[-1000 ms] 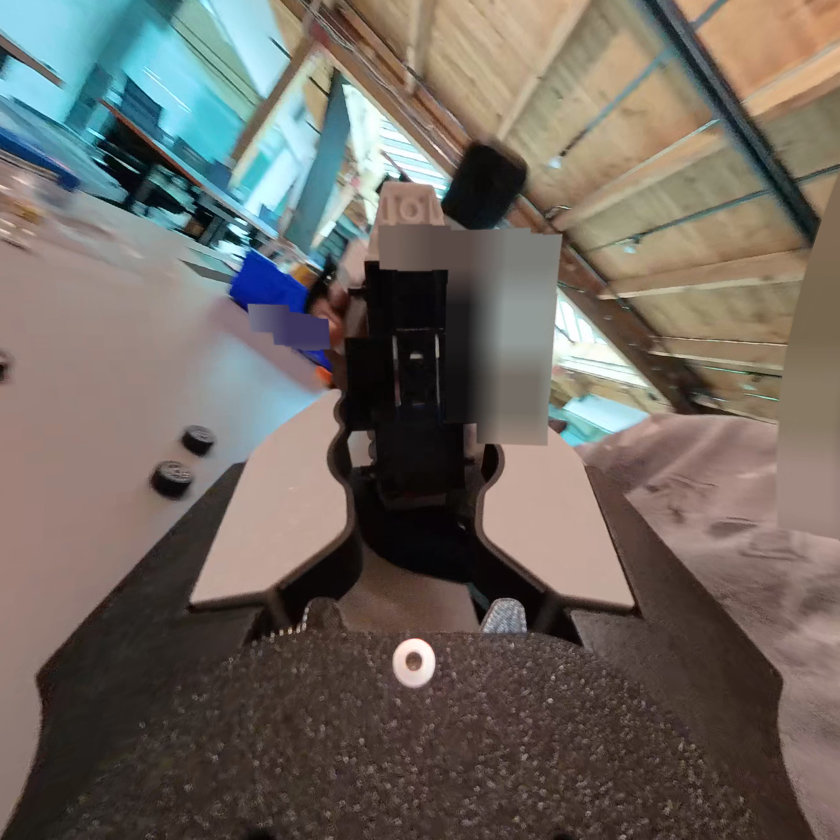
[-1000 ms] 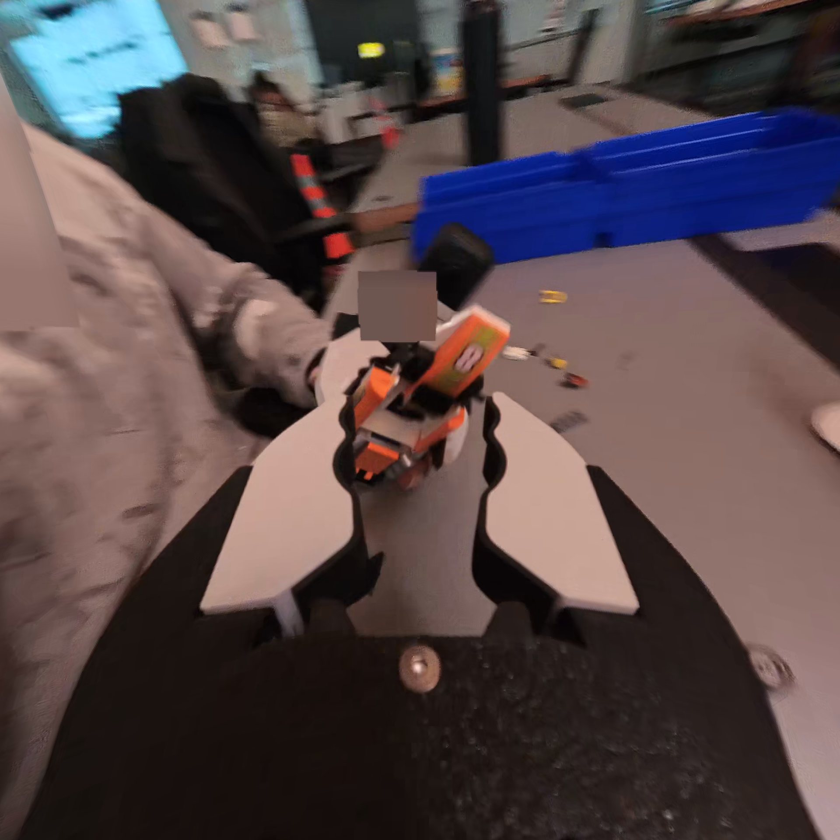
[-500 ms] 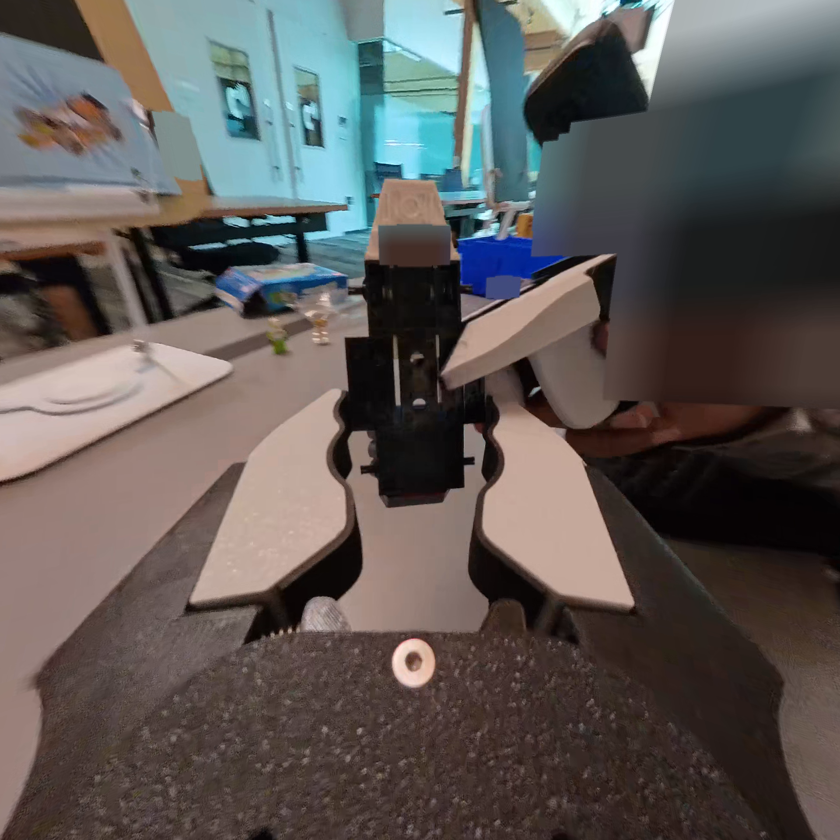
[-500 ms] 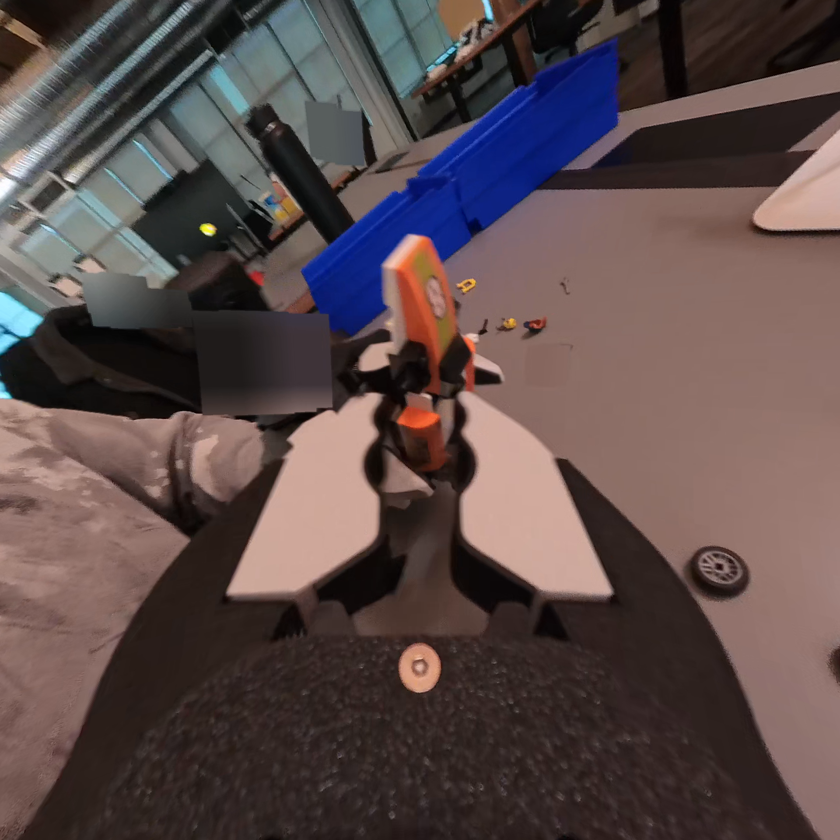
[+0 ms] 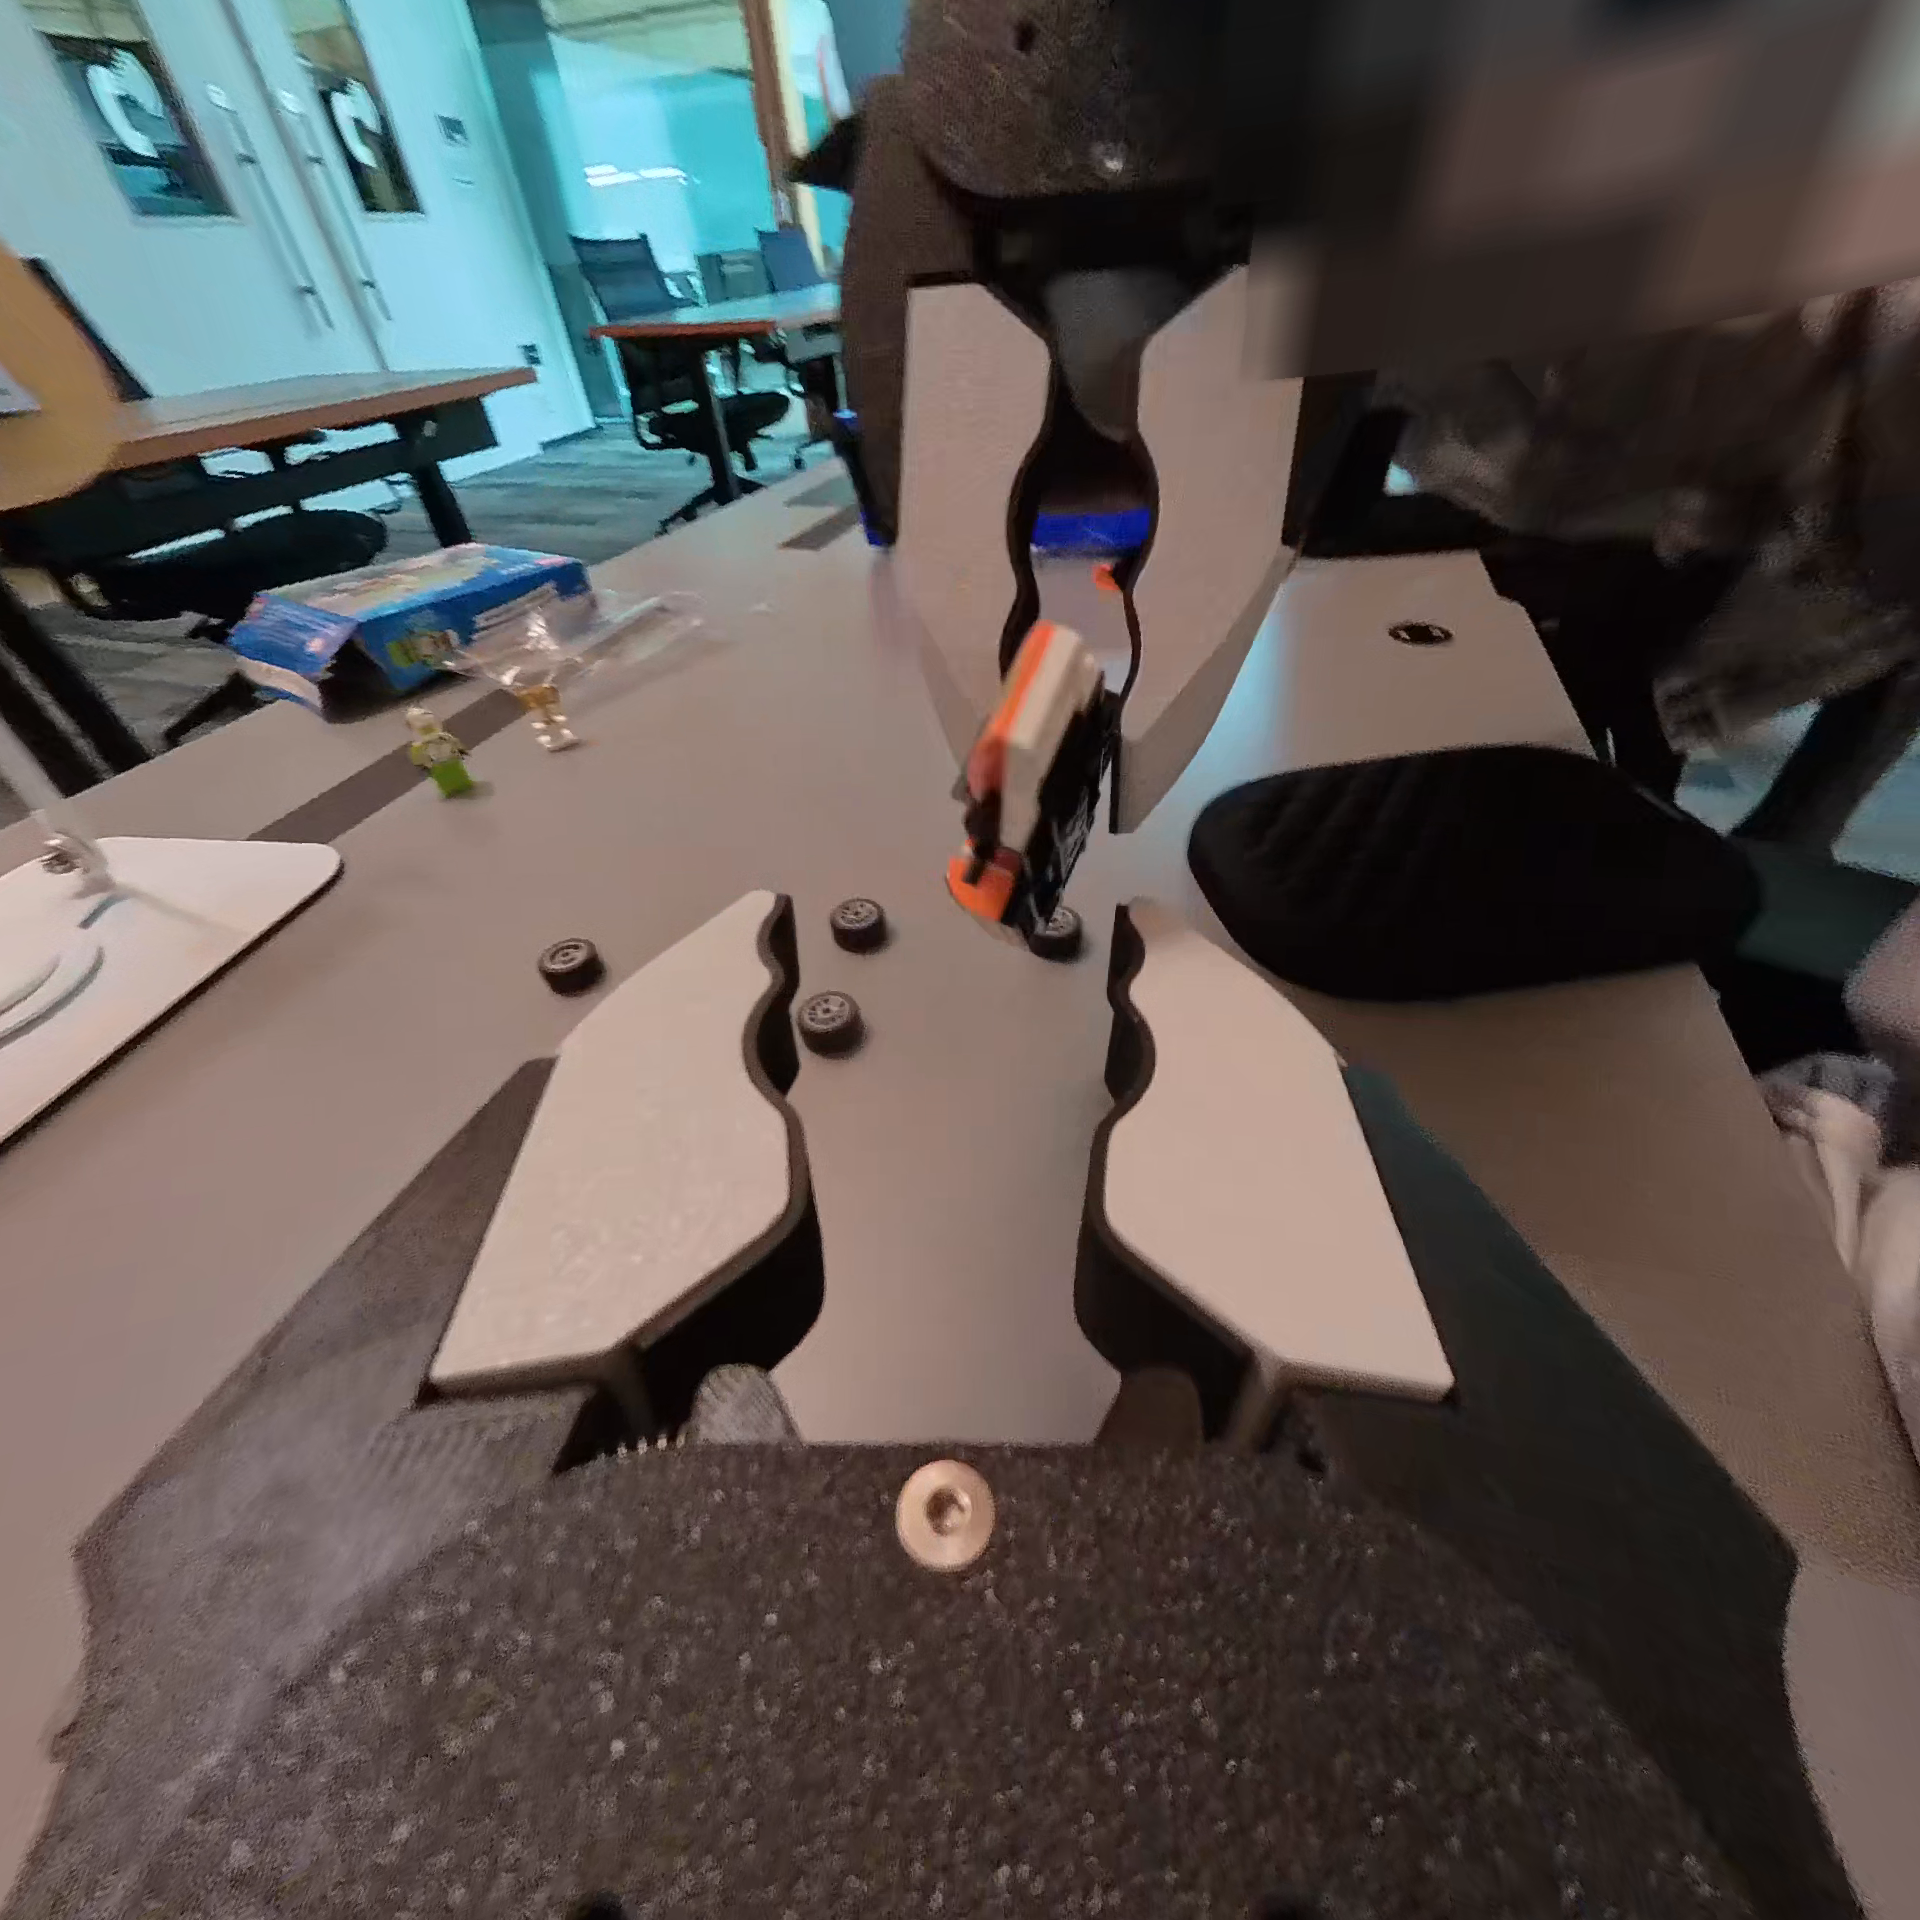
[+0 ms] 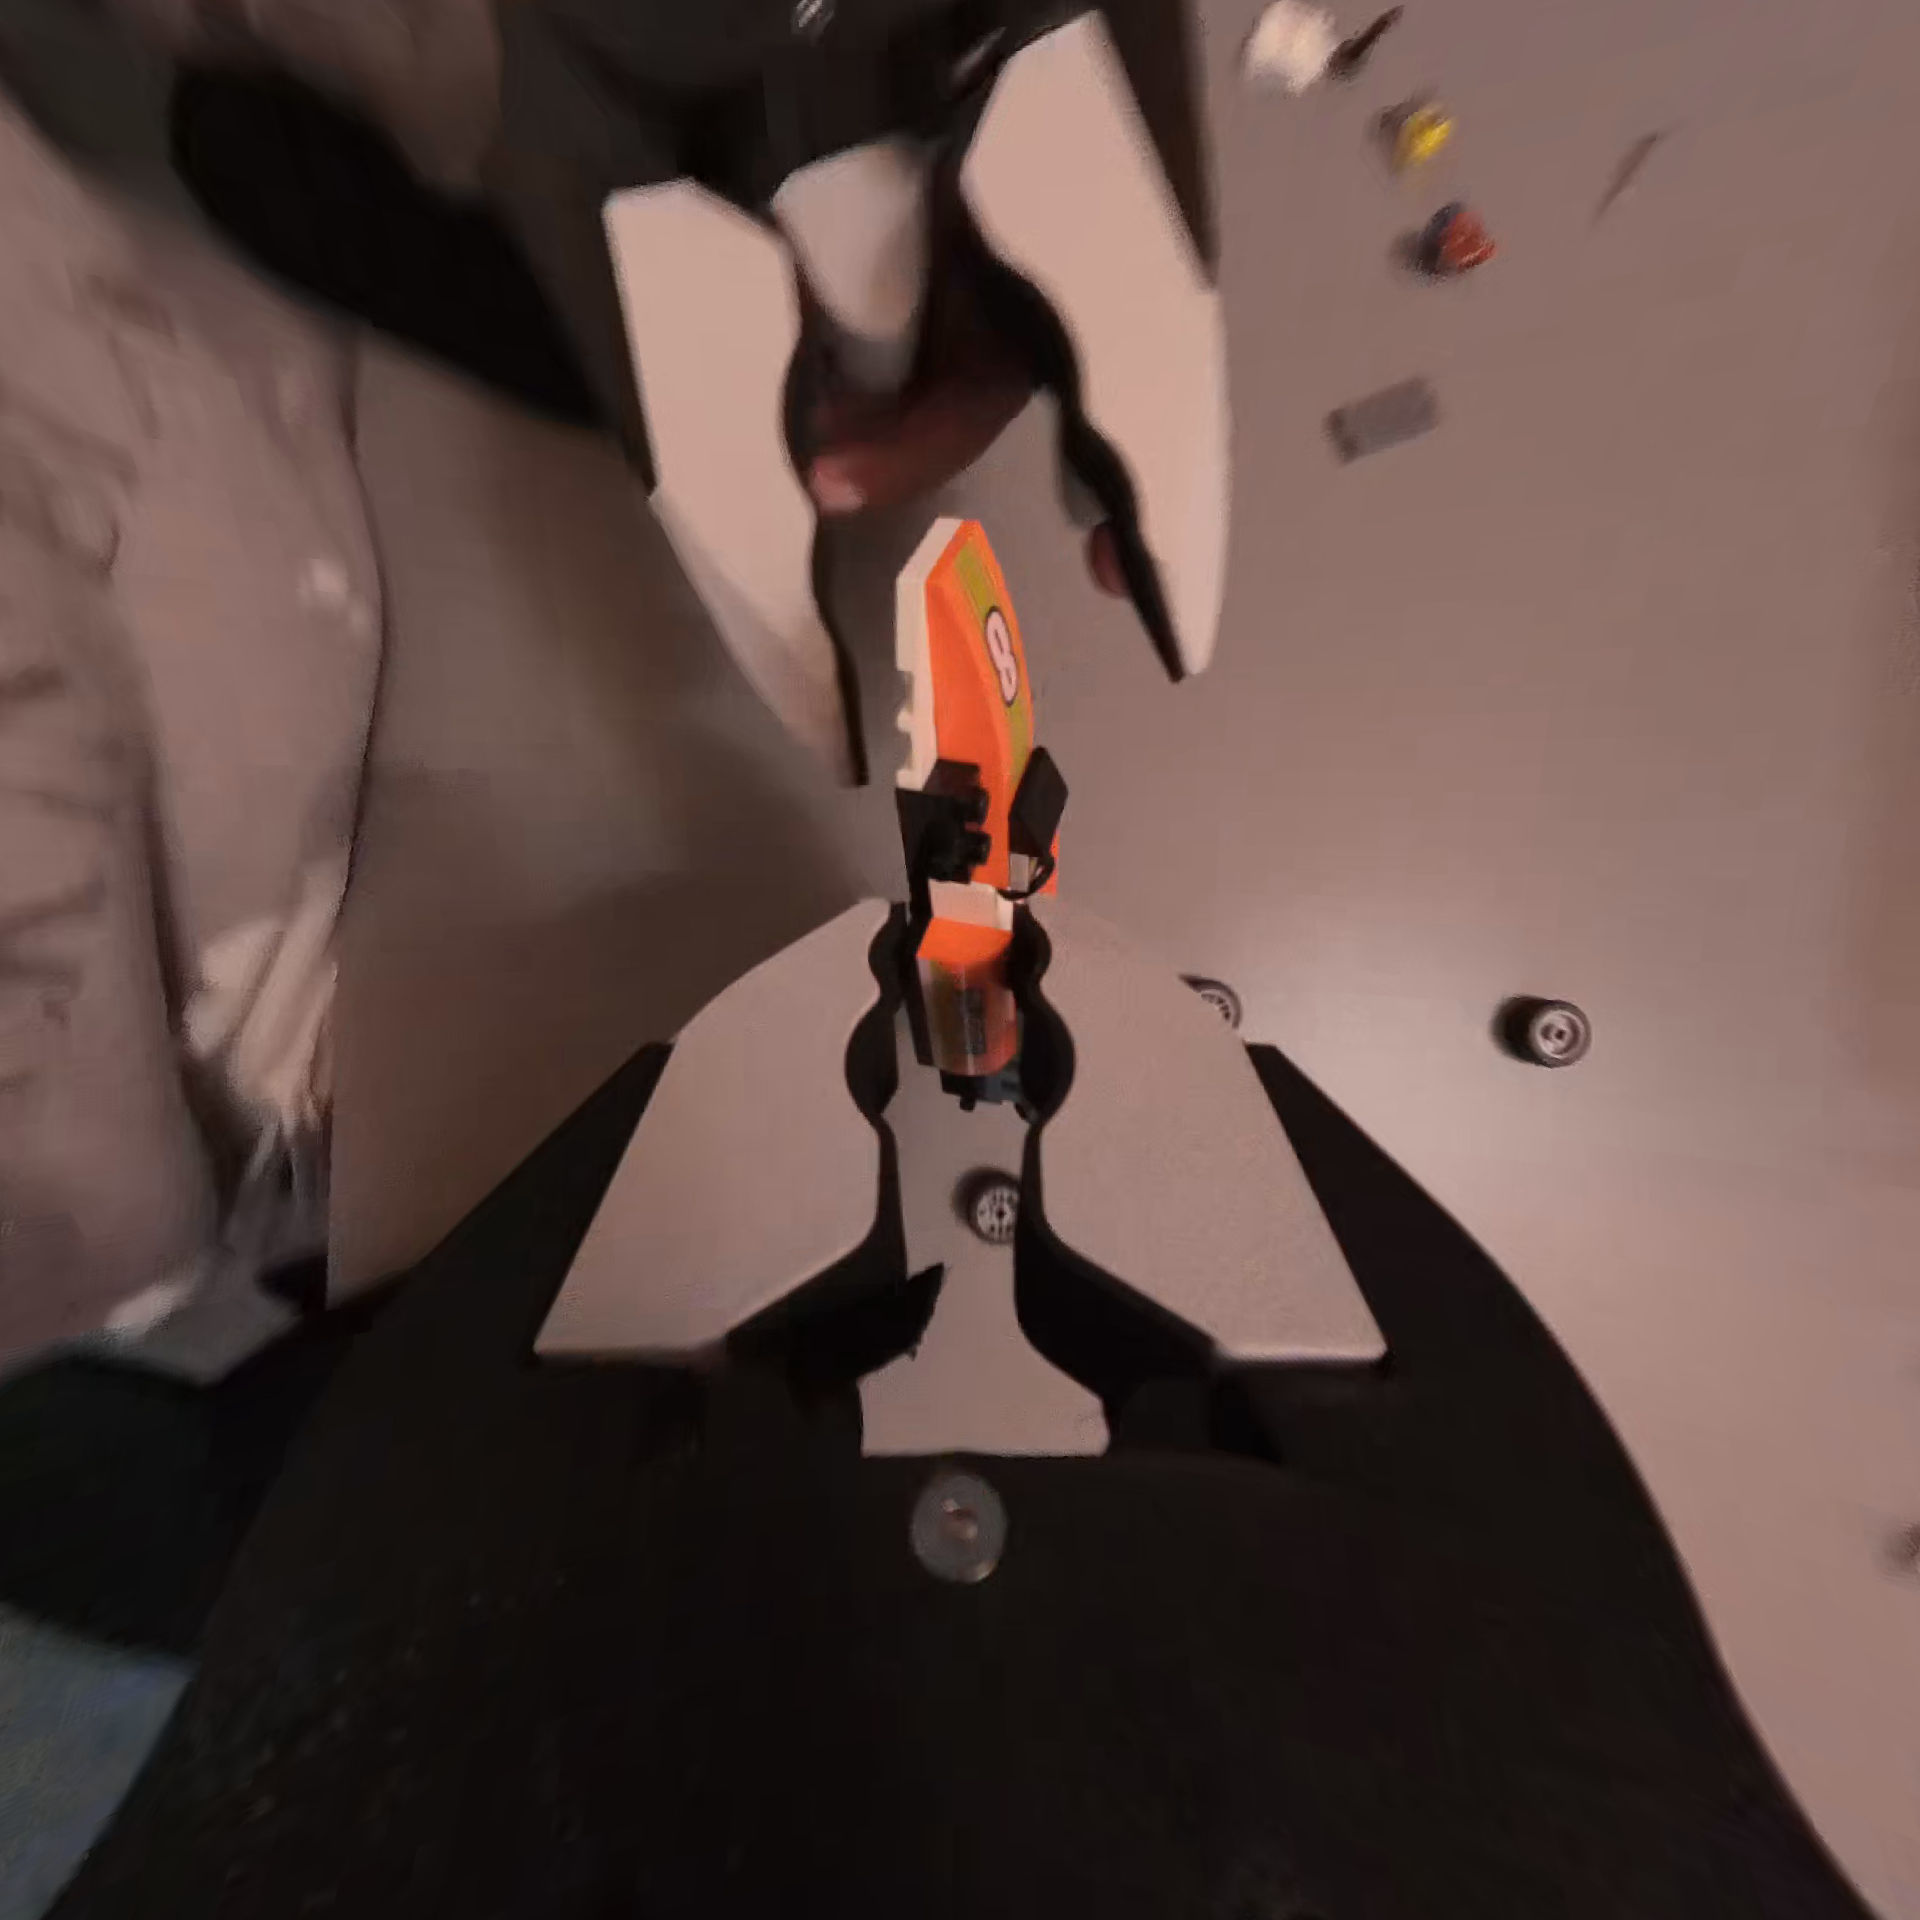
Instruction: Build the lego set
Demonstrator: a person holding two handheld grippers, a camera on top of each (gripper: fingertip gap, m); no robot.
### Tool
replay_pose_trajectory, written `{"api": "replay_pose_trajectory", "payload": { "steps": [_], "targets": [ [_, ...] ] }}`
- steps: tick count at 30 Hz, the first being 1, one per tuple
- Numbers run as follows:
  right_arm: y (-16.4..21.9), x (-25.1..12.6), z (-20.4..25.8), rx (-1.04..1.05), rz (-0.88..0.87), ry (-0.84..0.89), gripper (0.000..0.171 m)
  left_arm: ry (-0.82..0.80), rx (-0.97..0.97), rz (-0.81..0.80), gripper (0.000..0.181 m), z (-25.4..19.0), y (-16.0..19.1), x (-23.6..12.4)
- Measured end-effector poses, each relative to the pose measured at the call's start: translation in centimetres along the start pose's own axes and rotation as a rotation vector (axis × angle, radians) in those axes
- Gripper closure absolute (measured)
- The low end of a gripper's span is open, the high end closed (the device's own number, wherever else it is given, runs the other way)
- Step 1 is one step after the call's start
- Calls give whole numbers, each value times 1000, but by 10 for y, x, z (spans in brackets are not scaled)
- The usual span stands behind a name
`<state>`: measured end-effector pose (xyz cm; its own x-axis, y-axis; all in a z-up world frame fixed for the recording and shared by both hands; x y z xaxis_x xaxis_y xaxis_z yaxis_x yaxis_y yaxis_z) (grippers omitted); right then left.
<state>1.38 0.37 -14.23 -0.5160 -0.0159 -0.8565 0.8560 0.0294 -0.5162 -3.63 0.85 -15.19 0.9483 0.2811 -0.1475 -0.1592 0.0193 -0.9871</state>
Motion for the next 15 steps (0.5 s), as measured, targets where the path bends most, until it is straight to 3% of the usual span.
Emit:
{"api": "replay_pose_trajectory", "payload": {
  "steps": [4, 9, 15],
  "targets": [
    [5, 10, 15, -168, 177, -130, 152, 78, 63, 59, 137, -15, 10, 4],
    [2, 19, 21, -251, 250, -183, 152, 137, 160, 123, 162, -32, 22, 7],
    [8, 27, 18, -226, 225, -212, 152, 108, 159, 117, 159, -29, 22, 6]
  ]
}}
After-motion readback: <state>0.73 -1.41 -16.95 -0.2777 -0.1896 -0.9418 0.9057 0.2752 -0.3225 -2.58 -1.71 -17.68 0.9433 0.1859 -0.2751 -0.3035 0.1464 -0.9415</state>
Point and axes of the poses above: each gripper's, where its closed fingertips meet, x out along the fingers, y out of its underside, z = x × y across the jaws, the point moved 2 cm from there along -x, back along the fingers
